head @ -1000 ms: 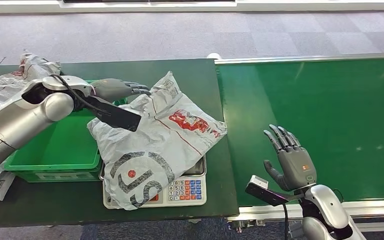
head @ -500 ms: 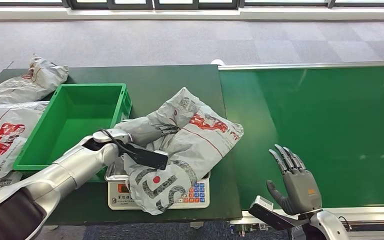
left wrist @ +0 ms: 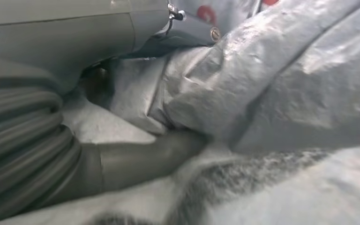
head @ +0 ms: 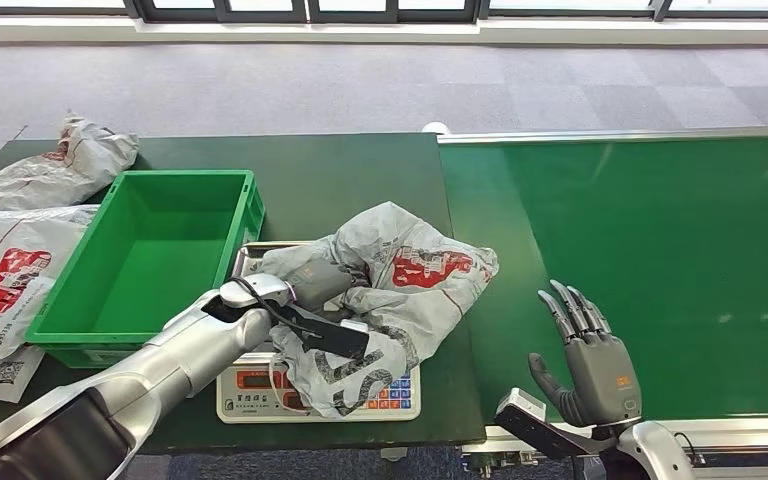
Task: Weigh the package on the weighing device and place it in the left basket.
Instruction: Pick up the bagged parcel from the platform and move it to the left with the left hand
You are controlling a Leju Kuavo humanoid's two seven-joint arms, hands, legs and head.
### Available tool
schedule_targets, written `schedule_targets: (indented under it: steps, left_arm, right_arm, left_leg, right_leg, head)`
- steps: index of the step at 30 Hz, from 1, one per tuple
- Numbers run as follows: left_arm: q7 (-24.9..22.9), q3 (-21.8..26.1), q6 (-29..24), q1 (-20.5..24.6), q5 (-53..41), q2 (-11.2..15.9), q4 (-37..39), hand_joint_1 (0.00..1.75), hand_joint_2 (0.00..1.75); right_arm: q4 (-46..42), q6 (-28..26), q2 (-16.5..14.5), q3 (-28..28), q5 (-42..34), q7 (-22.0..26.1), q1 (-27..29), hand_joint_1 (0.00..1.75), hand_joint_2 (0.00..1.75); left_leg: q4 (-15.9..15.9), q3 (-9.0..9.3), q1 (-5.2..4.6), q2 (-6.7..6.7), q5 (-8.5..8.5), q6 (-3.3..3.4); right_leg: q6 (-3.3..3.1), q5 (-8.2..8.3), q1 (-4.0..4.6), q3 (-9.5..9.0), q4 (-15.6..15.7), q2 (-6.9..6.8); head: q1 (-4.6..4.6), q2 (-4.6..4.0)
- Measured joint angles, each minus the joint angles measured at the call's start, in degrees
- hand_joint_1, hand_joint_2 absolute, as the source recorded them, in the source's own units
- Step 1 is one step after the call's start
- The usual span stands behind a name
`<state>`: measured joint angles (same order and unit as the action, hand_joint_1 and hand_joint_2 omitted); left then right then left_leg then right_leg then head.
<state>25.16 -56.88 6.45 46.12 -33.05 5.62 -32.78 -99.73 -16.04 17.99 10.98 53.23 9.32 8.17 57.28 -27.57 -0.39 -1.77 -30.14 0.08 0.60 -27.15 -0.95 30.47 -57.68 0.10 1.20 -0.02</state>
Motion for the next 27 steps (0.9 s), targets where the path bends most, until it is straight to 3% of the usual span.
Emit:
schedule_targets:
  steps: [11, 16, 20, 27]
  left_arm:
    - [0.1, 1.9, 0.1, 0.1, -2.2, 0.6, -0.8, 1.75, 1.75]
    - [-0.4, 2.6, -2.4, -0.5, -5.6, 1.4, -1.8, 1.75, 1.75]
    - [-4.2, 4.6, -5.8, -2.0, -11.3, 4.5, -6.2, 1.75, 1.75]
    - [-8.5, 13.4, -3.7, -3.6, -17.7, 13.1, -19.0, 1.75, 1.75]
  right_arm:
    - [-0.1, -0.6, -1.0, 0.0, 0.0, 0.0, 0.2, 0.00, 1.75]
    - [-0.8, -1.5, -1.3, -0.2, -0.3, 0.2, 1.3, 0.00, 1.75]
    - [-2.0, -2.0, -1.6, -1.2, -0.7, 0.1, 3.6, 0.00, 1.75]
    - [-4.6, -2.3, -2.1, -3.4, -2.1, 0.9, 7.8, 0.00, 1.75]
  left_leg:
    - [0.0, -0.18, 0.26, 0.42, 0.03, -0.26]
    - [-0.2, -0.03, 0.30, 0.49, -0.05, -0.36]
    - [-0.3, 0.24, 0.30, 0.71, -0.15, -0.48]
    - [-0.3, 0.16, 0.37, 0.87, 0.20, -0.87]
  right_leg:
    - [-0.26, 0.13, 0.27, 0.43, 0.0, 0.32]
    - [-0.39, 0.04, 0.30, 0.37, 0.0, 0.43]
    - [-0.51, -0.04, 0.30, 0.26, 0.0, 0.69]
    - [-0.85, 0.26, 0.49, 0.97, -0.1, 0.91]
  head:
    - [0.00, 0.00]
    - [0.01, 0.00]
    - [0.00, 0.00]
    - [0.00, 0.00]
